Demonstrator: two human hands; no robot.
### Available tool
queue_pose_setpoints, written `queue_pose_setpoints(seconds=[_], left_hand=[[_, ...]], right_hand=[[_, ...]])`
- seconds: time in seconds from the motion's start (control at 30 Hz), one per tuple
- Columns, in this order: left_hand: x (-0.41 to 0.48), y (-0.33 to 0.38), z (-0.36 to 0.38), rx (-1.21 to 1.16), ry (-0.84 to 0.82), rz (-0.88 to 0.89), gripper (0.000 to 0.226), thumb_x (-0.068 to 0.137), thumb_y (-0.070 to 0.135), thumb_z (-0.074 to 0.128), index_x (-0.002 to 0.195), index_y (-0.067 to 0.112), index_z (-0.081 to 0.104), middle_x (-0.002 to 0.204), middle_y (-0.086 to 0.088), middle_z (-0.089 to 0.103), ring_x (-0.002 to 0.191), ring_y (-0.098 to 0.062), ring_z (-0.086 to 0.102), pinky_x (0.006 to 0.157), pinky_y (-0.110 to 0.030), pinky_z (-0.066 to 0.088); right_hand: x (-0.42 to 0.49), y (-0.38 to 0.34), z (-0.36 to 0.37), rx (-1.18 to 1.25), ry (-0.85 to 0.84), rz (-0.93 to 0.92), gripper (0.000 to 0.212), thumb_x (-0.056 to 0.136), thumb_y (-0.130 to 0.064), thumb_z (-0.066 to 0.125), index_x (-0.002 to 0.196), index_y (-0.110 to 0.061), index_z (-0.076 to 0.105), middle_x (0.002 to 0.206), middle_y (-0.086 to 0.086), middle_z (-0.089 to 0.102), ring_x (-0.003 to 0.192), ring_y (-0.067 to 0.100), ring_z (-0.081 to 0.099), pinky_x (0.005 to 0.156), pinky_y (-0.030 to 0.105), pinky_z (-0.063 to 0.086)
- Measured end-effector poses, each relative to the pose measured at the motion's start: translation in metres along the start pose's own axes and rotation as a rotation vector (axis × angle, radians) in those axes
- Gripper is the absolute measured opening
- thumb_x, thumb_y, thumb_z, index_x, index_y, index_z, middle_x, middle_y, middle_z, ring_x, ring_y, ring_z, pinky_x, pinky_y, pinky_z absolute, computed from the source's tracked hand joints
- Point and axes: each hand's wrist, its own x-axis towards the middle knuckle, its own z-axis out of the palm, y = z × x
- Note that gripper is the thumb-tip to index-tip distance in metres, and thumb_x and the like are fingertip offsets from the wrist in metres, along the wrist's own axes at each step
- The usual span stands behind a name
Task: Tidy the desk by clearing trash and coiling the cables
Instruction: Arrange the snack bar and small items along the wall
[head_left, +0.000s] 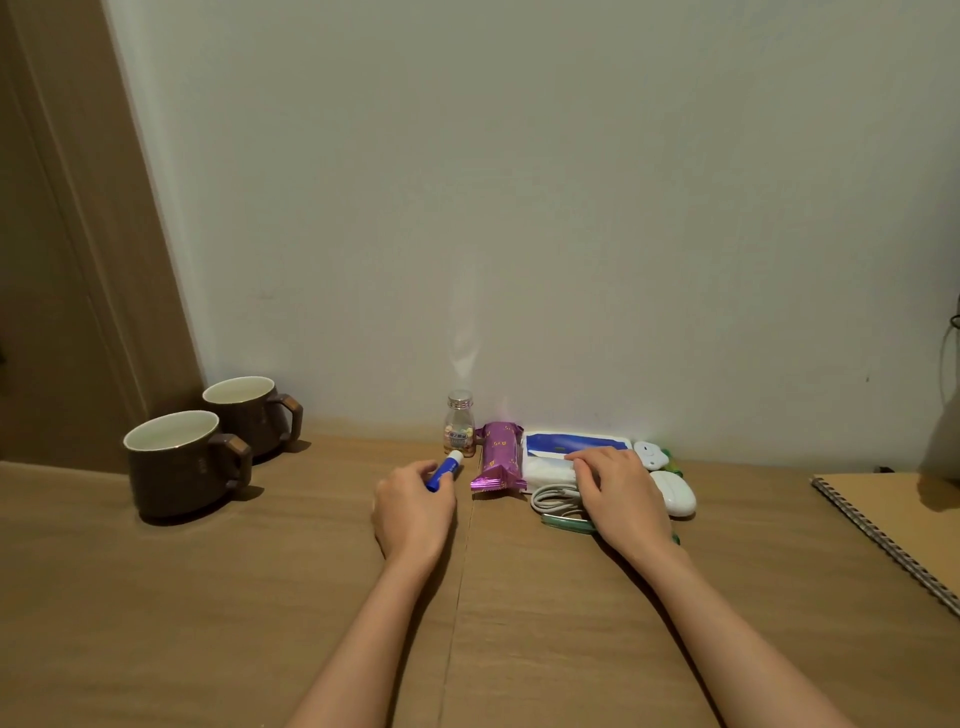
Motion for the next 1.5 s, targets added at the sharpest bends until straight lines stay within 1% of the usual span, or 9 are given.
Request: queue_pose_setpoints(seconds=[0.27, 0.47, 0.6, 0.7, 0.77, 0.9, 1.17, 1.33, 1.5], left_hand=[[0.0, 0.007, 0.017, 0.132, -0.029, 0.045, 0.028, 0.087, 0.033, 0.056, 0.113, 0.033, 0.067, 0.102, 0.002, 0.072, 0.099, -0.023, 0.06, 0.087, -0.034, 0.041], [-0.001, 0.005, 0.011, -0.041, -0.164, 0.202, 0.028, 0.093, 0.018, 0.046, 0.099, 0.018, 0.073, 0.084, -0.008, 0.073, 0.079, -0.027, 0.061, 0.065, -0.033, 0.043], [0.001, -0.002, -0.002, -0.109, -0.376, 0.209, 0.038, 0.093, 0.009, 0.045, 0.127, 0.02, 0.059, 0.113, 0.003, 0.067, 0.092, -0.007, 0.053, 0.079, -0.019, 0.039], [0.008, -0.011, -0.003, -0.071, -0.502, 0.241, 0.052, 0.086, 0.013, 0.057, 0.135, 0.026, 0.049, 0.126, 0.011, 0.059, 0.115, -0.008, 0.054, 0.101, -0.028, 0.042], [0.009, -0.013, -0.001, -0.03, -0.48, 0.27, 0.053, 0.083, 0.019, 0.063, 0.134, 0.026, 0.05, 0.129, 0.006, 0.06, 0.121, -0.012, 0.053, 0.105, -0.038, 0.043], [0.008, -0.006, 0.002, -0.013, -0.364, 0.317, 0.043, 0.086, 0.014, 0.064, 0.128, 0.017, 0.058, 0.124, 0.003, 0.064, 0.115, -0.013, 0.058, 0.097, -0.025, 0.043], [0.014, -0.007, 0.007, -0.017, -0.336, 0.368, 0.042, 0.085, 0.016, 0.066, 0.126, 0.016, 0.059, 0.124, 0.001, 0.064, 0.116, -0.01, 0.058, 0.094, -0.02, 0.041], [0.02, -0.013, 0.002, -0.122, -0.389, 0.269, 0.051, 0.085, 0.006, 0.064, 0.134, 0.013, 0.051, 0.13, -0.006, 0.059, 0.11, -0.009, 0.057, 0.089, -0.019, 0.041], [0.027, -0.012, 0.002, -0.195, -0.263, 0.165, 0.057, 0.09, 0.01, 0.059, 0.142, 0.014, 0.037, 0.145, -0.01, 0.04, 0.121, -0.019, 0.05, 0.092, -0.023, 0.04]], right_hand=[[0.0, -0.001, 0.0, 0.004, 0.001, 0.002, 0.028, 0.098, -0.027, 0.043, 0.109, -0.027, 0.068, 0.109, -0.012, 0.067, 0.1, 0.013, 0.049, 0.08, 0.027, 0.039], [0.0, 0.0, -0.001, 0.014, 0.007, -0.004, 0.027, 0.097, -0.026, 0.045, 0.108, -0.026, 0.069, 0.107, -0.01, 0.068, 0.1, 0.014, 0.05, 0.081, 0.029, 0.041], [0.0, 0.0, -0.001, 0.015, -0.001, -0.005, 0.027, 0.097, -0.027, 0.044, 0.108, -0.026, 0.069, 0.107, -0.01, 0.068, 0.101, 0.015, 0.05, 0.083, 0.029, 0.041], [-0.001, -0.001, -0.001, 0.017, -0.007, -0.002, 0.027, 0.097, -0.027, 0.044, 0.108, -0.026, 0.069, 0.107, -0.01, 0.068, 0.101, 0.015, 0.05, 0.084, 0.03, 0.041], [-0.001, -0.001, -0.001, 0.016, -0.013, -0.002, 0.027, 0.097, -0.027, 0.044, 0.109, -0.026, 0.069, 0.108, -0.01, 0.068, 0.101, 0.015, 0.05, 0.084, 0.03, 0.041], [-0.001, -0.001, -0.002, 0.016, -0.015, 0.003, 0.028, 0.097, -0.028, 0.043, 0.109, -0.026, 0.069, 0.108, -0.011, 0.068, 0.102, 0.014, 0.05, 0.084, 0.029, 0.041], [0.0, 0.0, 0.001, 0.013, -0.002, 0.016, 0.027, 0.097, -0.028, 0.044, 0.106, -0.027, 0.069, 0.108, -0.013, 0.067, 0.099, 0.015, 0.049, 0.081, 0.028, 0.039], [-0.001, -0.001, -0.001, 0.013, -0.008, 0.012, 0.027, 0.098, -0.029, 0.043, 0.108, -0.027, 0.068, 0.108, -0.013, 0.067, 0.1, 0.014, 0.049, 0.08, 0.026, 0.038], [-0.001, 0.0, -0.001, 0.017, -0.006, 0.011, 0.027, 0.098, -0.029, 0.044, 0.108, -0.027, 0.068, 0.108, -0.013, 0.067, 0.1, 0.014, 0.049, 0.081, 0.027, 0.039]])
